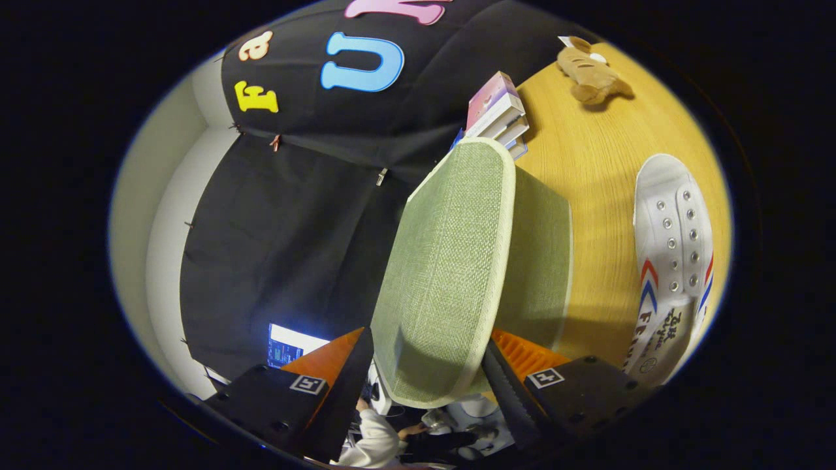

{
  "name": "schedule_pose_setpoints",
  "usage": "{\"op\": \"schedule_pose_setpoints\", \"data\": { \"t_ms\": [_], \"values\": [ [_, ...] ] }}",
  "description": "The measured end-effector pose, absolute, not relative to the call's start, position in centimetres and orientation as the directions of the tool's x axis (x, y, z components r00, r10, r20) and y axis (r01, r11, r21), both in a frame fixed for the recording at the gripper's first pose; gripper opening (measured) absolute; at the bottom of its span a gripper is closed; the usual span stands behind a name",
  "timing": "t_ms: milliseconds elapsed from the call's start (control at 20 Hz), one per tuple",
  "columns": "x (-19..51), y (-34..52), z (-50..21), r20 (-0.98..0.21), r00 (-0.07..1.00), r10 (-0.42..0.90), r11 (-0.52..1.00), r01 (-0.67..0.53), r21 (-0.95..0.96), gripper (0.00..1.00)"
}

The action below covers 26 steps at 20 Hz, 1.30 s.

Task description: Open the storage box then place both shoes into the box .Put the left shoe in first, then the right shoe, with the right side of both shoes facing outward in a uniform manner.

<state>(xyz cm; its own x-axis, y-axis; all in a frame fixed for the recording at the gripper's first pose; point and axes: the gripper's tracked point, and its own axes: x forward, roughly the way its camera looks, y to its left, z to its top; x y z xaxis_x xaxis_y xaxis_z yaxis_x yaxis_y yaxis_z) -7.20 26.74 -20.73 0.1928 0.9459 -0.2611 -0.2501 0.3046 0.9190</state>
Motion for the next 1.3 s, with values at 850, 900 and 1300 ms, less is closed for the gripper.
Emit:
{"op": "schedule_pose_setpoints", "data": {
  "t_ms": [850, 900, 1300],
  "values": [
    [-7.1, 27.3, -15.5, -0.309, 0.271, 0.912, 0.346, -0.101, 0.933, 0.05],
    [-7.3, 27.6, -14.7, -0.305, 0.266, 0.914, 0.343, -0.108, 0.933, 0.05],
    [-7.5, 30.6, -9.2, -0.335, 0.269, 0.903, 0.389, -0.18, 0.904, 0.05]
  ]
}}
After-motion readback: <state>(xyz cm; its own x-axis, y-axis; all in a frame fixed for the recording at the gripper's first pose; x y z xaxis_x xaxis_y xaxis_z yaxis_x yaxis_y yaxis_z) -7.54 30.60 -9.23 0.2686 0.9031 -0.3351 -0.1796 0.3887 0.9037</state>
